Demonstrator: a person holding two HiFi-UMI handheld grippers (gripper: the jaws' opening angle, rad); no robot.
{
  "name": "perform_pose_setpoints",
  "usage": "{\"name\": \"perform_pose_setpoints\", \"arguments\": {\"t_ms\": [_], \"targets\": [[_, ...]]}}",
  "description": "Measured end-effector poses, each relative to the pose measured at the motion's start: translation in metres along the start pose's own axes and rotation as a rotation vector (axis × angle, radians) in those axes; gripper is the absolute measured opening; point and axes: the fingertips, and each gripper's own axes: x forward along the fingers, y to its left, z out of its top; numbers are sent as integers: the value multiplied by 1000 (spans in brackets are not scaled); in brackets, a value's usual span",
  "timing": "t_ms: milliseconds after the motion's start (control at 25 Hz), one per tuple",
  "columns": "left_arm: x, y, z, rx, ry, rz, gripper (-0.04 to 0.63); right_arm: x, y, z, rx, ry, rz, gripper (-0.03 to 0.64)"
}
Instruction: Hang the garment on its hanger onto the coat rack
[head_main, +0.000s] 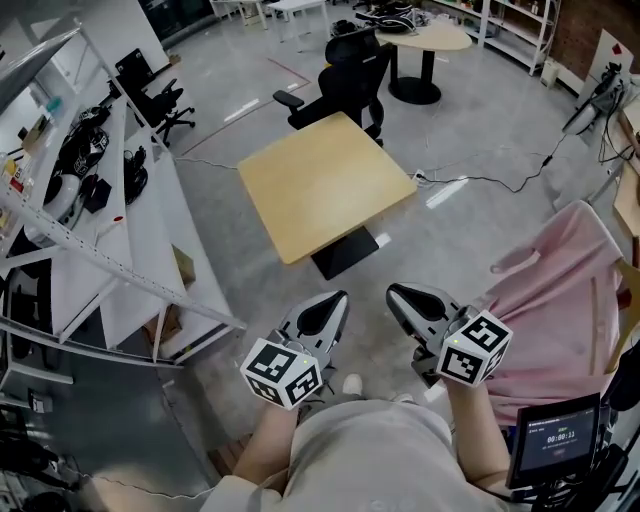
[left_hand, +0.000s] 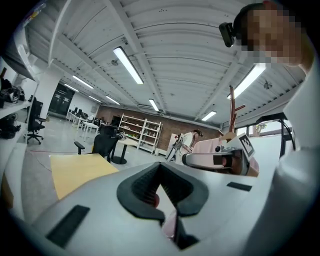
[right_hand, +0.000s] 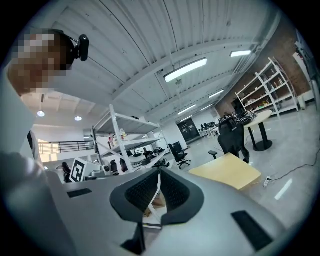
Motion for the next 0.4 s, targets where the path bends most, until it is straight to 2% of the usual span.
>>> {"name": "perform_pose_setpoints", "arguments": {"t_ms": [400], "targets": [[19,-6,-3,-12,23,-16,5,-9,-16,3,16,-11,-22,26]]}}
